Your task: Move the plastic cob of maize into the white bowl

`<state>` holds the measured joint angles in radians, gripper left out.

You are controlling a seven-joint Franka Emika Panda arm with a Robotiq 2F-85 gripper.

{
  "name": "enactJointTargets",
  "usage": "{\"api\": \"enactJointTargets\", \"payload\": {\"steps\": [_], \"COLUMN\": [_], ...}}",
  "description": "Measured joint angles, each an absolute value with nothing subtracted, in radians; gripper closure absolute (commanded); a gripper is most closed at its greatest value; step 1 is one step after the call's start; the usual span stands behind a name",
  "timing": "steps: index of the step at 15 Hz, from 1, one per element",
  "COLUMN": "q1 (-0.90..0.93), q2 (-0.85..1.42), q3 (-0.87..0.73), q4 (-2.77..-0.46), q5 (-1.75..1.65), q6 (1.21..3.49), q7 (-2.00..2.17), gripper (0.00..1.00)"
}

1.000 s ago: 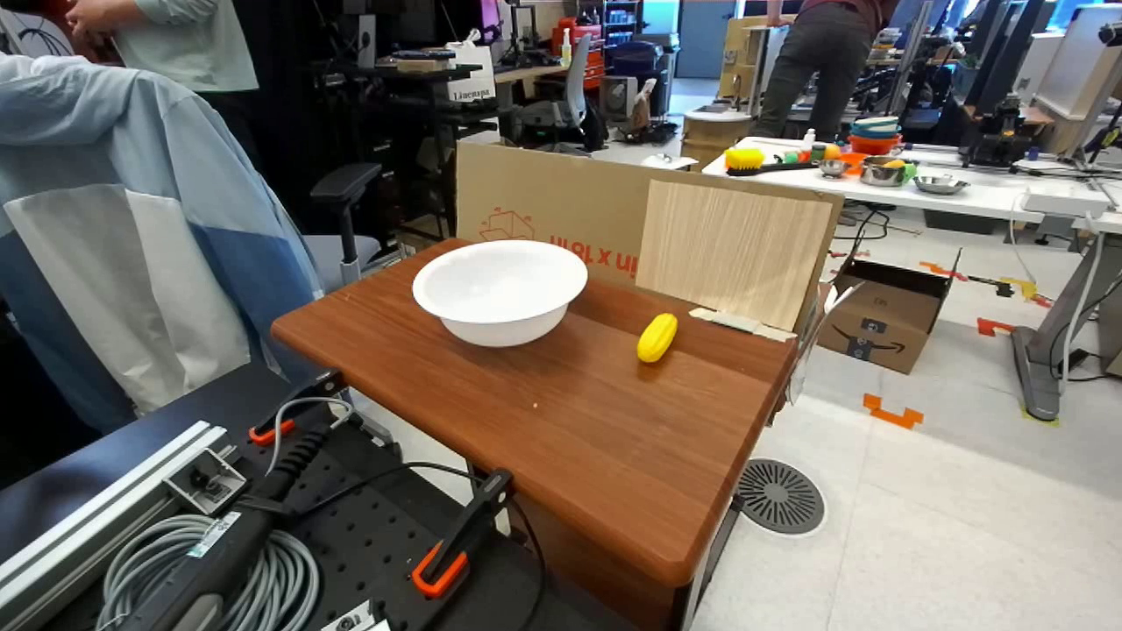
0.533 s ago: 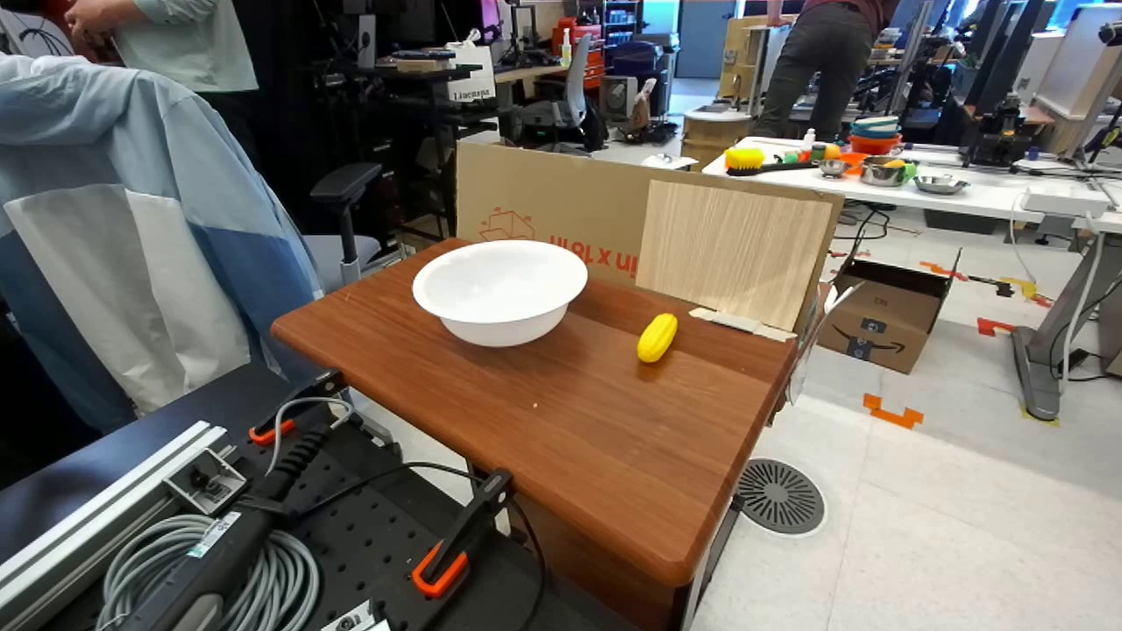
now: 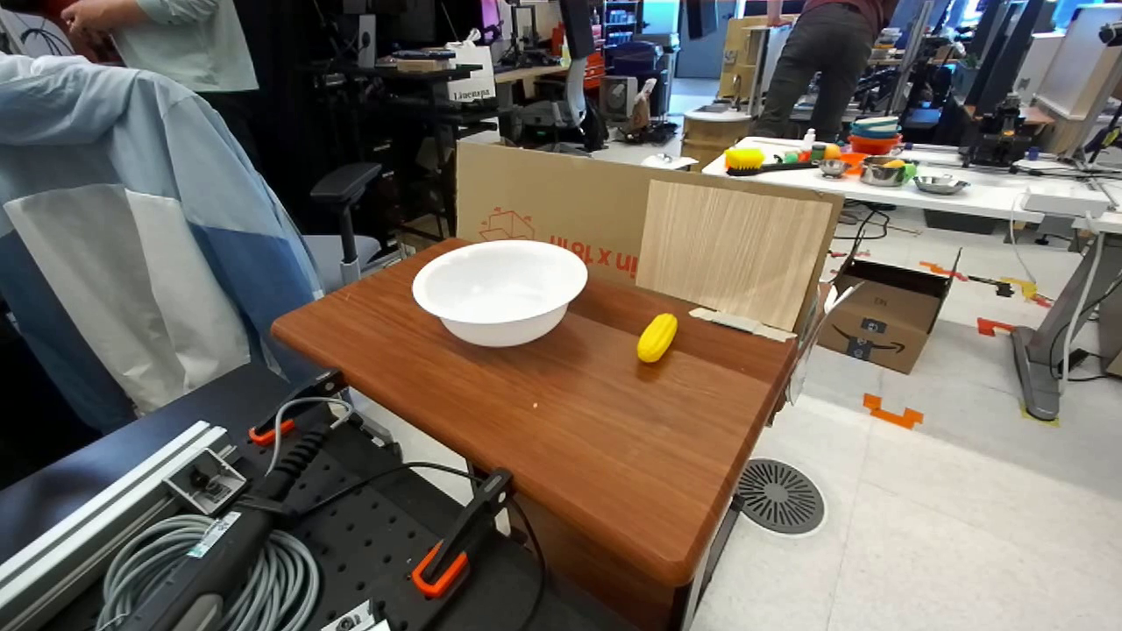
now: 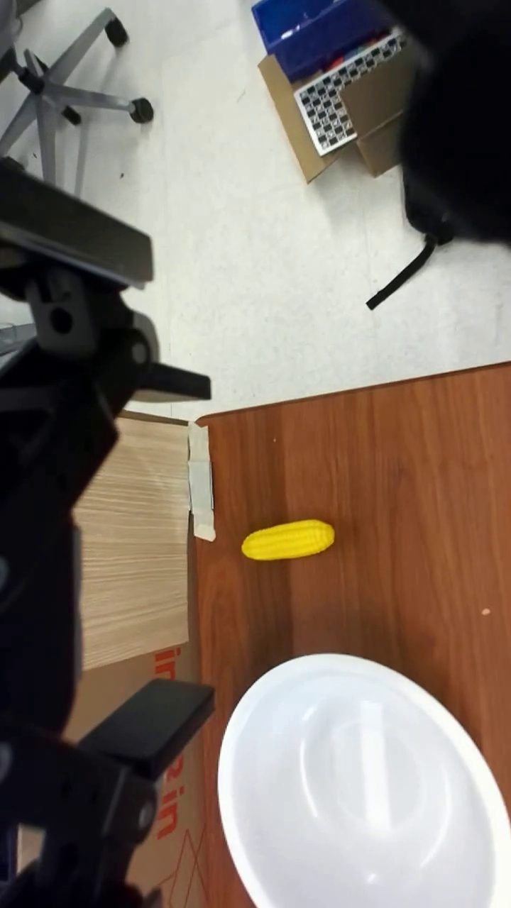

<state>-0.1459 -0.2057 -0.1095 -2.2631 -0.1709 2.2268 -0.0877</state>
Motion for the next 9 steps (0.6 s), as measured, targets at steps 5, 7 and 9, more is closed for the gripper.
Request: {"api": "enactJointTargets", "payload": {"steps": [5,7,9], "q1": [-0.134,-0.131,-0.127], "q2": [0.036,0.134,0.230], "q3": [-0.107,-0.102,-0.097], "q4": [-2.154,-2.099,-2.044], "q5": [-0.108,-0.108,-0.108], "q6": [2.280,2.280,2.280], "q7": [-0.118,-0.117,-0.111], "gripper": [0.00,0.00,0.00]}}
